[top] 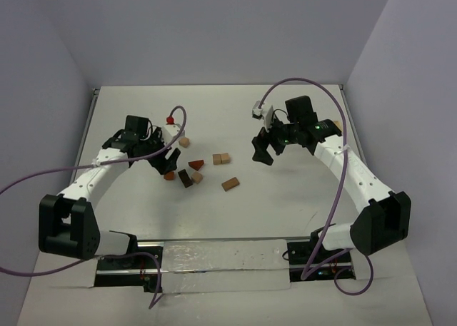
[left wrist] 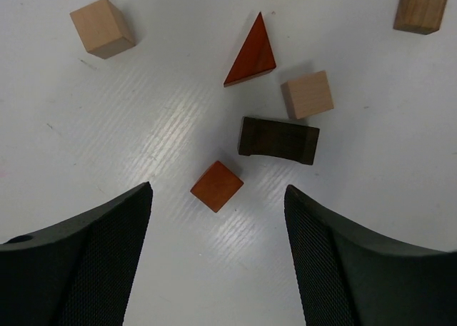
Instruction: Build the wood block tower
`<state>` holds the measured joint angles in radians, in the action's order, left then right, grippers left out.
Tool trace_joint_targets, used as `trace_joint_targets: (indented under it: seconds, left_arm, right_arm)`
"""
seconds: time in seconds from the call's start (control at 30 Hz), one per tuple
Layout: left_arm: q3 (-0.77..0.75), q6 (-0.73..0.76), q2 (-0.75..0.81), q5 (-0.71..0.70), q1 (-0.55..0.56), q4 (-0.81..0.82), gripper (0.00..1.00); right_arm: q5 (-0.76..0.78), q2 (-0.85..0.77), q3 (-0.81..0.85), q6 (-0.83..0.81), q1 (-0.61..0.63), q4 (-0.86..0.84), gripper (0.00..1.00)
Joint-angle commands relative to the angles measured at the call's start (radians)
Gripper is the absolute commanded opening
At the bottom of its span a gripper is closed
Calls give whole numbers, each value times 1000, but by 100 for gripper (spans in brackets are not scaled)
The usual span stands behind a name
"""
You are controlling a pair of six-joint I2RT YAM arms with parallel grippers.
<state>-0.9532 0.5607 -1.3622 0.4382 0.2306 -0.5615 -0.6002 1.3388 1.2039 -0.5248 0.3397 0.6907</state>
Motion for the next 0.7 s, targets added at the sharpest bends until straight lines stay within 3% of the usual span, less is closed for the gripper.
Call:
trace_joint_targets:
  seconds: [0.0, 0.13, 0.33, 0.67]
  left_arm:
    - [-51, 167, -53, -58, 6, -83, 75]
    - [-69, 293, -103, -65, 6, -144, 66]
    - [-105, 527, -151, -8, 5, -234, 66]
    - [-140, 627, -228, -61, 37, -248, 67]
  right_arm:
    - [-37, -18, -9, 17, -4, -31, 100]
    - [-52, -13, -7, 23, -4, -27, 100]
    - [-62, -5, -14, 22, -4, -22, 100]
    - [-63, 4, -24, 19, -4, -16, 100]
